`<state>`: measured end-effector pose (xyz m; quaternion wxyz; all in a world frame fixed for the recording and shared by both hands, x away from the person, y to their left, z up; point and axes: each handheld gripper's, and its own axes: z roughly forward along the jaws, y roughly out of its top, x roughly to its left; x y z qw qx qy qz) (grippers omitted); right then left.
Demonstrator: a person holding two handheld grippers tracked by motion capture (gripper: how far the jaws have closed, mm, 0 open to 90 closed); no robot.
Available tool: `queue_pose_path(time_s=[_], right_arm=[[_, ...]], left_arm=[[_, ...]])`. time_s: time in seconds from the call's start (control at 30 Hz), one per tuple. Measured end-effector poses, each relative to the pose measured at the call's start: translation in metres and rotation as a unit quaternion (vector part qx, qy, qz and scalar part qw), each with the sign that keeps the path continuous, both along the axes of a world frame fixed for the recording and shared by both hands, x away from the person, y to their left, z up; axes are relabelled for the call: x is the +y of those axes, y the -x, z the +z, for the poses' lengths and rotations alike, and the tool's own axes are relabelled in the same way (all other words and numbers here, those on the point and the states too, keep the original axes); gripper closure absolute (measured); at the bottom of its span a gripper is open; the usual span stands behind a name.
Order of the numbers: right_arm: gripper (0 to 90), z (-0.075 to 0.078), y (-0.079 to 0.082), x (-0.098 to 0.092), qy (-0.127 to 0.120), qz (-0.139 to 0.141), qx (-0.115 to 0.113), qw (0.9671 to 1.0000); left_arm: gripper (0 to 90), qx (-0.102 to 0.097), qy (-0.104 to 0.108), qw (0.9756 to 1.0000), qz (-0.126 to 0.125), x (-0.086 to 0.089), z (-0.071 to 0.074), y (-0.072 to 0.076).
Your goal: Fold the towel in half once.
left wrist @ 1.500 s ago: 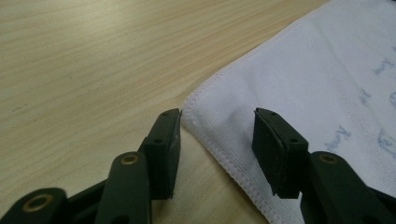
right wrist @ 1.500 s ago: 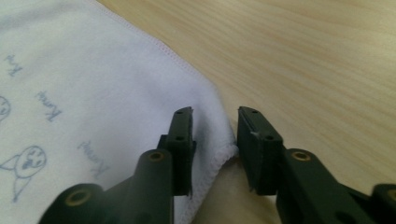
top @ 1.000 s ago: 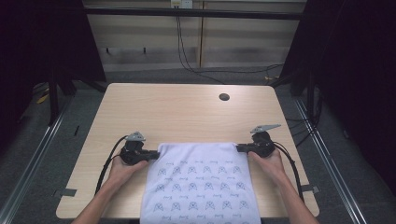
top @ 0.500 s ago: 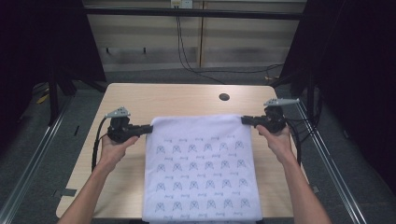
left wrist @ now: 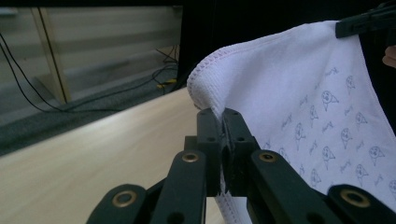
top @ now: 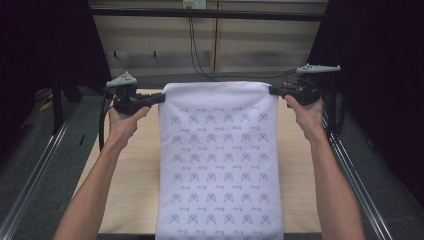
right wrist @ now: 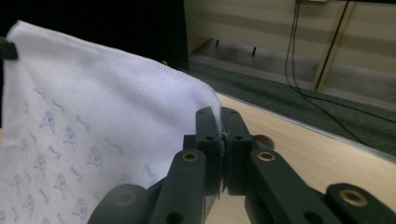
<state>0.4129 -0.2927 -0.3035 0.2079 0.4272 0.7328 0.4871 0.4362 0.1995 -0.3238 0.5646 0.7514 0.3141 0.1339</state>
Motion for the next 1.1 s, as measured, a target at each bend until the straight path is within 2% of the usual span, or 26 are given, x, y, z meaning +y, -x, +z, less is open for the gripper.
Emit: queue_pose_path(time_s=[0.07, 0.13, 0.2, 0.23, 0.27, 0.3, 0.37, 0.43, 0.47, 0.5, 0.53, 0.57, 0.63, 0.73, 0.8, 0.83, 0.87, 0.9, 0.97, 1.0, 1.03, 1.07, 1.1], right_arm=[[87.9, 0.014, 0.000, 0.001, -0.008, -0.002, -0.019, 0.9998], [88.0, 0.025, 0.002, 0.000, -0.017, -0.004, -0.037, 0.9991], [88.0, 0.028, 0.010, 0.000, -0.022, 0.002, -0.049, 0.9986], [88.0, 0.027, 0.017, -0.001, -0.027, 0.010, -0.052, 0.9982], [88.0, 0.023, 0.023, -0.001, -0.025, 0.018, -0.052, 0.9982], [88.0, 0.018, 0.030, -0.002, -0.016, 0.022, -0.048, 0.9985], [88.0, 0.004, 0.046, -0.006, -0.012, 0.036, -0.037, 0.9986], [88.0, -0.011, 0.064, -0.012, -0.025, 0.054, -0.026, 0.9979], [88.0, -0.017, 0.075, -0.014, -0.022, 0.060, -0.029, 0.9976], [88.0, -0.028, 0.096, -0.019, -0.036, 0.075, -0.024, 0.9962], [88.0, -0.028, 0.096, -0.019, -0.036, 0.075, -0.024, 0.9962], [88.0, -0.033, 0.108, -0.020, -0.034, 0.082, -0.025, 0.9957], [88.0, -0.042, 0.131, -0.019, -0.034, 0.100, -0.018, 0.9943], [88.0, -0.061, 0.167, -0.014, -0.018, 0.122, 0.004, 0.9924], [88.0, -0.080, 0.190, -0.010, -0.017, 0.133, 0.026, 0.9906], [88.0, -0.090, 0.200, -0.008, -0.007, 0.137, 0.043, 0.9896], [88.0, -0.101, 0.210, -0.005, -0.002, 0.140, 0.061, 0.9883], [87.9, -0.112, 0.218, -0.004, 0.004, 0.140, 0.080, 0.9869], [88.0, -0.135, 0.230, 0.000, 0.008, 0.144, 0.118, 0.9825], [88.0, -0.146, 0.233, 0.001, 0.012, 0.144, 0.135, 0.9803], [88.0, -0.153, 0.235, 0.003, 0.016, 0.143, 0.147, 0.9786], [88.0, -0.165, 0.236, 0.005, 0.018, 0.146, 0.163, 0.9757], [87.9, -0.173, 0.235, 0.007, 0.026, 0.146, 0.178, 0.9728]], left_arm=[[87.3, -0.011, 0.005, 0.9999, 0.007, 0.001, 0.012, -0.001], [87.3, -0.017, 0.016, 0.9997, 0.004, 0.003, 0.020, 0.001], [87.5, -0.018, 0.032, 0.9993, -0.010, 0.004, 0.019, 0.009], [87.6, -0.020, 0.018, 0.9995, -0.016, 0.002, 0.015, 0.014], [87.6, -0.022, 0.002, 0.9996, -0.019, 0.001, 0.011, 0.020], [87.6, -0.017, 0.004, 0.9994, -0.031, 0.001, 0.006, 0.026], [87.6, -0.017, -0.005, 0.9994, -0.029, 0.000, -0.005, 0.044], [87.5, -0.010, -0.011, 0.9989, -0.045, 0.000, -0.018, 0.061], [87.5, -0.007, -0.008, 0.9987, -0.050, 0.001, -0.025, 0.070], [87.5, 0.000, -0.008, 0.9981, -0.060, 0.003, -0.031, 0.079], [87.5, 0.007, -0.011, 0.9977, -0.067, 0.005, -0.037, 0.088], [87.5, 0.008, -0.011, 0.9972, -0.073, 0.009, -0.042, 0.097], [87.5, 0.027, 0.006, 0.9956, -0.089, 0.016, -0.054, 0.115], [87.4, 0.052, -0.011, 0.9933, -0.102, 0.023, -0.075, 0.142], [87.5, 0.068, -0.021, 0.9935, -0.089, 0.025, -0.092, 0.163], [87.5, 0.081, -0.016, 0.9919, -0.096, 0.027, -0.102, 0.174], [87.5, 0.091, -0.030, 0.9904, -0.100, 0.027, -0.114, 0.184], [87.4, 0.108, -0.047, 0.9874, -0.106, 0.027, -0.126, 0.190], [87.5, 0.139, -0.052, 0.9827, -0.111, 0.027, -0.148, 0.198], [87.4, 0.153, -0.063, 0.9797, -0.114, 0.026, -0.151, 0.199], [87.4, 0.158, -0.073, 0.9772, -0.121, 0.023, -0.154, 0.201], [87.4, 0.167, -0.088, 0.9739, -0.126, 0.020, -0.157, 0.201], [87.4, 0.171, -0.110, 0.9717, -0.121, 0.016, -0.161, 0.202]])
